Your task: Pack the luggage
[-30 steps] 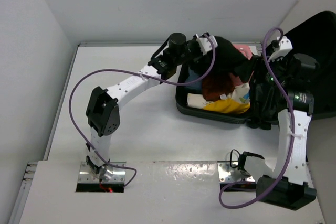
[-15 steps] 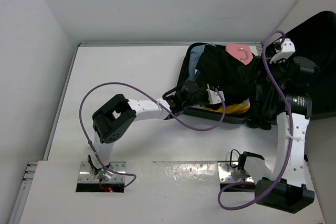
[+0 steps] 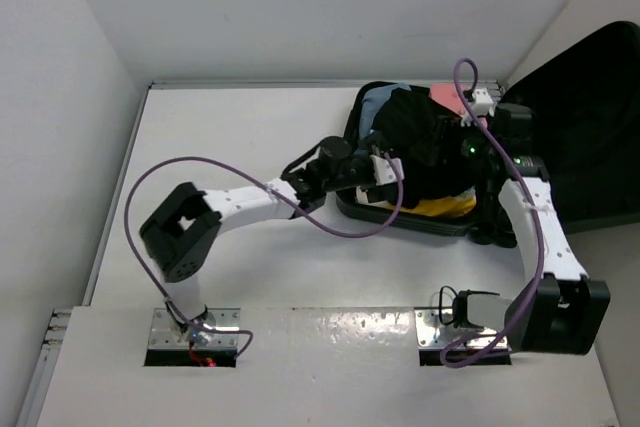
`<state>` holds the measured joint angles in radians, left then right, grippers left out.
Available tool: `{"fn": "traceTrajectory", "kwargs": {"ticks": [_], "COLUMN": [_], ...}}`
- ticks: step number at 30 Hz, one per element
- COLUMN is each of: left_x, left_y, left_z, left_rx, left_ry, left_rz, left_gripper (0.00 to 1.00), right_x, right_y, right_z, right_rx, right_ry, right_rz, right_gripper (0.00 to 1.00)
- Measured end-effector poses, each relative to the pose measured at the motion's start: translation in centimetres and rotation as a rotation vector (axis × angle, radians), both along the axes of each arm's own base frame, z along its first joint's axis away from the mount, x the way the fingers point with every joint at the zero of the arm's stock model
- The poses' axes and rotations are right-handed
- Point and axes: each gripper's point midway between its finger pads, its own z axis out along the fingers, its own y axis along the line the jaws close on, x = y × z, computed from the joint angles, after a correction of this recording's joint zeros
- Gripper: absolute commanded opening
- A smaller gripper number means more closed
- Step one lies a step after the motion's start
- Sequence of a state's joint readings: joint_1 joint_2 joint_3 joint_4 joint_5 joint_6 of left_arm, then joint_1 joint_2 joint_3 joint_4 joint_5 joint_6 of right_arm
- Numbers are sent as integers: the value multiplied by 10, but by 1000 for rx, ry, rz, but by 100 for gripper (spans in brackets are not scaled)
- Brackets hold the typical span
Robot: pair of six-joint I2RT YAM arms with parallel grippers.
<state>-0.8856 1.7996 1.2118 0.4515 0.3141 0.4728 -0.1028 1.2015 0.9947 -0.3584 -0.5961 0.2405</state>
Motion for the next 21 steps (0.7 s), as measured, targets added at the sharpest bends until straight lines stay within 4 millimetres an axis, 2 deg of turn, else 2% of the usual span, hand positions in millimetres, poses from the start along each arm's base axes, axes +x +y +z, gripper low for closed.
{"fn": "traceTrajectory", "kwargs": {"ticks": [2,6,9,11,12,14,15,18,21], "left_x": [-7,-26,-34,-32,-28,-12,-1,31,63], "left_y": [13,37,61,76,83,96,103,121,134], "left_z": [25,100,148,167,173,177,175,162,139], "left_rx": [-38,-154,-232,-270,-284,-300,-301,-298,-273], "left_ry": [-9,-68,-103,-104,-93,-61,-39,30,128], "left_rz": [-2,-7,36,85,121,208,256,390,495], "left_gripper": [99,99,99,99,99,99,99,99,99], "right_x": [11,25,25,24,22,19,17,16,13], "right_y": [6,8,6,8,8,12,16,20,4], "right_z": [-7,-35,-46,-42,-35,-13,5,82,169], "right_rx": [-9,-44,-65,-78,-86,-113,-124,-174,-262], "right_ry": [18,88,121,102,85,24,-21,-226,-453], "right_rz": [10,4,-2,7,11,23,31,26,-69], "right_gripper": [78,76,83,91,91,95,96,98,99]}}
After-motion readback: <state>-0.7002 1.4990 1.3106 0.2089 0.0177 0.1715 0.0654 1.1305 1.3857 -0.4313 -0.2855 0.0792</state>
